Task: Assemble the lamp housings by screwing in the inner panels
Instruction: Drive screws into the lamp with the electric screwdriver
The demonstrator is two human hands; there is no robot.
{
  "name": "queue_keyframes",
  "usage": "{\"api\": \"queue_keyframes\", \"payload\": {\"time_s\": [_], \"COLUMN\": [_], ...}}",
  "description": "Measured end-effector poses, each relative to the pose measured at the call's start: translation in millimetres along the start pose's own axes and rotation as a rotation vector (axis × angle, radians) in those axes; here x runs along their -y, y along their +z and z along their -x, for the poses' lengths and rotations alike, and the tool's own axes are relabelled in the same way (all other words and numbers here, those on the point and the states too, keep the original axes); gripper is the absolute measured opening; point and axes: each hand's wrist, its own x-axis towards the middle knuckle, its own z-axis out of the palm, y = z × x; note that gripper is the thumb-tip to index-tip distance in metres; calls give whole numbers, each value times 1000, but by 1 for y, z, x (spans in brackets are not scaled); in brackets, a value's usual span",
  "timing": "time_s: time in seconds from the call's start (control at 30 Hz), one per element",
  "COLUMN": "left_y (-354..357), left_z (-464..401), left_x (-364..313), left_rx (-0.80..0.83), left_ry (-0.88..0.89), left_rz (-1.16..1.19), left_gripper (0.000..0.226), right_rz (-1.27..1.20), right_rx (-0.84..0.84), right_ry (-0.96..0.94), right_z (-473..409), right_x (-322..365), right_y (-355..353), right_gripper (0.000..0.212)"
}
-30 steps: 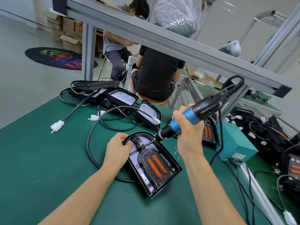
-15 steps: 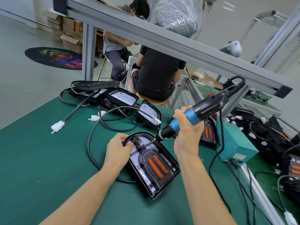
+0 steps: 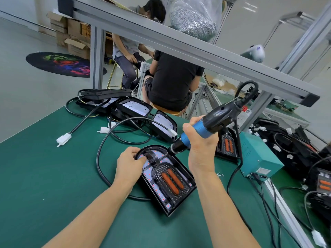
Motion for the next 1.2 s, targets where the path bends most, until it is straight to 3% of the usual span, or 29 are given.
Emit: {"api": "queue_keyframes", "payload": {"time_s": [0.13, 0.37, 0.53, 0.7, 1.0, 1.1, 1.2], "left_y": [1, -3, -6, -9, -15, -13, 5], "left_z": [-1, 1, -1, -6, -11, -10, 1], "left_x": [1, 0, 0, 3, -4, -19, -44], "left_rx": [-6, -12, 16, 22, 10, -44, 22], "left_ry": [-4, 84, 118, 125, 101, 200, 407], "left_rz": [-4, -70, -243, -456, -268, -324, -446], "left_gripper": [19, 29, 24, 37, 40, 35, 29], "right_rz": [-51, -232, -296, -344, -252, -247, -237], "right_rx": [7, -359, -478, -571, -616, -625, -636], "right_ry": [14, 58, 4, -13, 15, 17, 16], "right_z": [2, 0, 4, 18, 53, 61, 64], "right_x": [1, 13, 32, 44, 50, 50, 50], "right_y": [-2, -26, -56, -84, -126, -138, -142], "right_gripper": [36, 39, 34, 31, 29, 30, 32]}}
